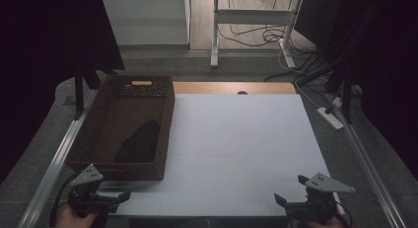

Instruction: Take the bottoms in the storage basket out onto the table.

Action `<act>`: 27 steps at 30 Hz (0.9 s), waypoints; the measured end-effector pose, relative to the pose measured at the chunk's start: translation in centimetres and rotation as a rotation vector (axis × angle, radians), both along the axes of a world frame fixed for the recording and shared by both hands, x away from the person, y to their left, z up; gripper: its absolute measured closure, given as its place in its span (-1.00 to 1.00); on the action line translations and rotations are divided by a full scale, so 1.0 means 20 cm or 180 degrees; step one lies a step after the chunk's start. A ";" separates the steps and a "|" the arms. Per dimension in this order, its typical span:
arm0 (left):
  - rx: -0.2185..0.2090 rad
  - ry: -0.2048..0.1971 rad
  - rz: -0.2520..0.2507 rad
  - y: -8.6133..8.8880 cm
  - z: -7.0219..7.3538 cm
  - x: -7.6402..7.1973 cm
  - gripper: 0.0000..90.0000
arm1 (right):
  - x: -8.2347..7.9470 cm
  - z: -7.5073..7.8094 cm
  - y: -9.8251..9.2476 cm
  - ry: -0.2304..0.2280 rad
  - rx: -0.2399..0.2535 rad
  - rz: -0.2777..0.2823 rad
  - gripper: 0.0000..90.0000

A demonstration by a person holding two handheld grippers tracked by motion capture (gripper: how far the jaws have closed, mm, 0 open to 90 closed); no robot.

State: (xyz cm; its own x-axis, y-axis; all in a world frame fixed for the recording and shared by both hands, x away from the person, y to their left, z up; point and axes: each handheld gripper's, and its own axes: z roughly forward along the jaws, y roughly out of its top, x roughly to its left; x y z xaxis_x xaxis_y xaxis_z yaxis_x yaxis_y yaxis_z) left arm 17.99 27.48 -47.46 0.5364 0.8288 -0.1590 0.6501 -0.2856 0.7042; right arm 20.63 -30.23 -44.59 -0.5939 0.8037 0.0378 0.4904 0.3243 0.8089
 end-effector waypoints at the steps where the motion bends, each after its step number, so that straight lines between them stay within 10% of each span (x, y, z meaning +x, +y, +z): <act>1: -0.0003 0.0005 -0.0008 0.00 0.00 0.00 -0.95 | 0.00 0.00 0.00 0.0001 0.0017 -0.0024 -0.99; 27: -0.0079 -0.0001 -0.0078 0.01 0.00 0.00 -1.00 | 0.02 0.00 0.00 0.0113 0.0059 0.0048 -0.99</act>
State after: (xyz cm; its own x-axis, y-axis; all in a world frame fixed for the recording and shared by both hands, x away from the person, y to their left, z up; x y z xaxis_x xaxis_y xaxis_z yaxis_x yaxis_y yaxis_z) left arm 17.98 27.62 -47.38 0.5566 0.8112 -0.1794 0.6429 -0.2838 0.7114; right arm 21.01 -30.29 -44.66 -0.6040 0.7936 0.0740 0.5140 0.3169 0.7971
